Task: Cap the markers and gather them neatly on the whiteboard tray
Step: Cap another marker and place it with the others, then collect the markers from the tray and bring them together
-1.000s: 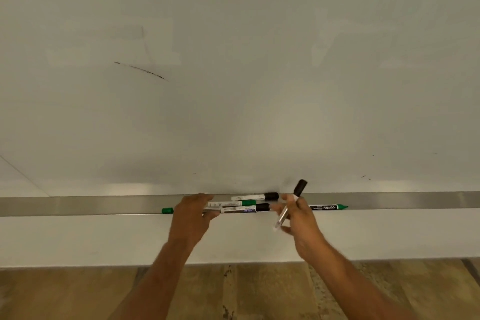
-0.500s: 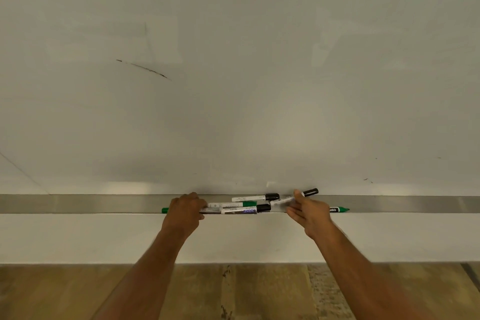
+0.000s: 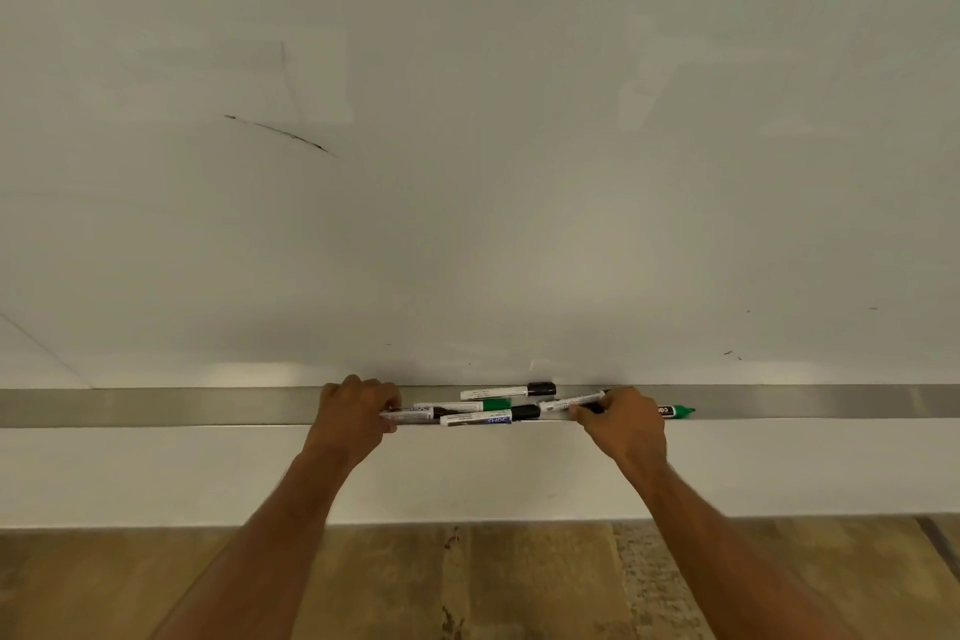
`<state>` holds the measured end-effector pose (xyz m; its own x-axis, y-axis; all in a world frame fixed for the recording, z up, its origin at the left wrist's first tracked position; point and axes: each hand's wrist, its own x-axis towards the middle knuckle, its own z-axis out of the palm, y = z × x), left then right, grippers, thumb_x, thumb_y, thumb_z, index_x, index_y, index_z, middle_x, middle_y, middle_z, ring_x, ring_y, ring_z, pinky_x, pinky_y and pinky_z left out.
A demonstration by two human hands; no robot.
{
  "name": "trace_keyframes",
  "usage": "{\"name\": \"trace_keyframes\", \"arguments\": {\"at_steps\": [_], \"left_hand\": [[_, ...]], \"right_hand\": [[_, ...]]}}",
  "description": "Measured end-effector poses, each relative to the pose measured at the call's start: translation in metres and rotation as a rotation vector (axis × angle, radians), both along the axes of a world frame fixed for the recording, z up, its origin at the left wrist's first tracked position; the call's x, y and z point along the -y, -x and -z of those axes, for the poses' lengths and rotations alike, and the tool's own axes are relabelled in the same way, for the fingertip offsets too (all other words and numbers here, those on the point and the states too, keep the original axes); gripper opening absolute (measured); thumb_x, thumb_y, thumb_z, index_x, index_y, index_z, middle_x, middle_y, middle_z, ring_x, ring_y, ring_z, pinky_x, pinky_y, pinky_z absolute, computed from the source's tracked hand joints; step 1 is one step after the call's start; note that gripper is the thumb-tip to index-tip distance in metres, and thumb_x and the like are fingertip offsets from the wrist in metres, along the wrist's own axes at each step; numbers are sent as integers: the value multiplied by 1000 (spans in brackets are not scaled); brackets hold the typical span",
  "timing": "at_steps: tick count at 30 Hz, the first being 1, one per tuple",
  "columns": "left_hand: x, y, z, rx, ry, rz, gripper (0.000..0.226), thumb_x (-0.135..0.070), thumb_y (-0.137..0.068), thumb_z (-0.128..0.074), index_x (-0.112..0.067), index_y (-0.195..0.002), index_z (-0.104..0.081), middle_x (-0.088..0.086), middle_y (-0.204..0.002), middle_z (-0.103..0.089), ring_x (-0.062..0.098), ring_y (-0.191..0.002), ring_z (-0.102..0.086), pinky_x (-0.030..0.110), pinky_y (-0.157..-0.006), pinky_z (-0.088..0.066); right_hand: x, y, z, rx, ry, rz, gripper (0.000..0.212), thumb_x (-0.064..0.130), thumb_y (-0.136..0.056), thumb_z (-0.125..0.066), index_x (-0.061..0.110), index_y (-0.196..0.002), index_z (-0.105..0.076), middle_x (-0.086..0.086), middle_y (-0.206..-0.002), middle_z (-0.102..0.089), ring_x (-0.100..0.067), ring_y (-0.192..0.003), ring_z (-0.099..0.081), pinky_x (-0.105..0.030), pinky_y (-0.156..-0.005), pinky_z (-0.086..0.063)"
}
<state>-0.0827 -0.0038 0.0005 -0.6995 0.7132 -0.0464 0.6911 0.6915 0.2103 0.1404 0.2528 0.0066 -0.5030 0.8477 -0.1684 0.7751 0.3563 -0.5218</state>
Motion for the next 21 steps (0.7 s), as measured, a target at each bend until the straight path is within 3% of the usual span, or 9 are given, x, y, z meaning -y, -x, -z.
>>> {"name": "trace_keyframes", "arguments": {"at_steps": [4,8,12,15,17,21], "left_hand": [[8,1,-9,-47,-46,-23,16,-18,-81,-68,-31,-91,-66,-8,-88,-69,18,-90,-55,34,-82,-33],[9,-3,-13,-72,-103,-46,15,-18,-80,-70,-29,-89,-67,-7,-84,-69,20,-86,-56,36,-82,-35],[6,-12,-12,-55,-179,-52,16,-19,-80,-71,-29,-91,-68,-8,-83,-70,20,-85,-57,37,-80,-36],[2,-26,-12,-21,-253,-44,15,-24,-81,-71,-33,-93,-69,-10,-83,-71,19,-83,-59,37,-79,-39],[-2,-38,-11,3,-313,-25,14,-28,-82,-70,-34,-95,-69,-11,-81,-72,17,-80,-59,37,-76,-40],[-9,-65,-8,9,-395,18,20,-29,-85,-69,-33,-104,-70,-9,-88,-73,20,-83,-60,37,-76,-38]], "right_hand": [[-2,6,0,8,-18,3,36,42,-74,-75,7,-67,-69,-9,-62,-68,-25,-61,-66,-31,-56,-53],[-2,6,6,-14,-46,5,32,39,-73,-74,9,-66,-67,-6,-60,-66,-24,-59,-63,-30,-55,-52],[6,4,6,-182,-50,47,24,36,-71,-78,15,-74,-68,0,-67,-69,-17,-62,-62,-30,-61,-52],[13,3,-2,-533,308,177,24,16,-67,-85,11,-81,-66,-9,-76,-74,-23,-63,-71,-37,-64,-61],[23,1,-11,-778,590,236,31,-1,-64,-86,3,-86,-64,-20,-82,-73,-26,-64,-72,-34,-61,-62],[40,-2,-26,-969,775,223,28,-10,-67,-80,1,-86,-62,-21,-82,-73,-30,-72,-74,-30,-60,-61]]}}
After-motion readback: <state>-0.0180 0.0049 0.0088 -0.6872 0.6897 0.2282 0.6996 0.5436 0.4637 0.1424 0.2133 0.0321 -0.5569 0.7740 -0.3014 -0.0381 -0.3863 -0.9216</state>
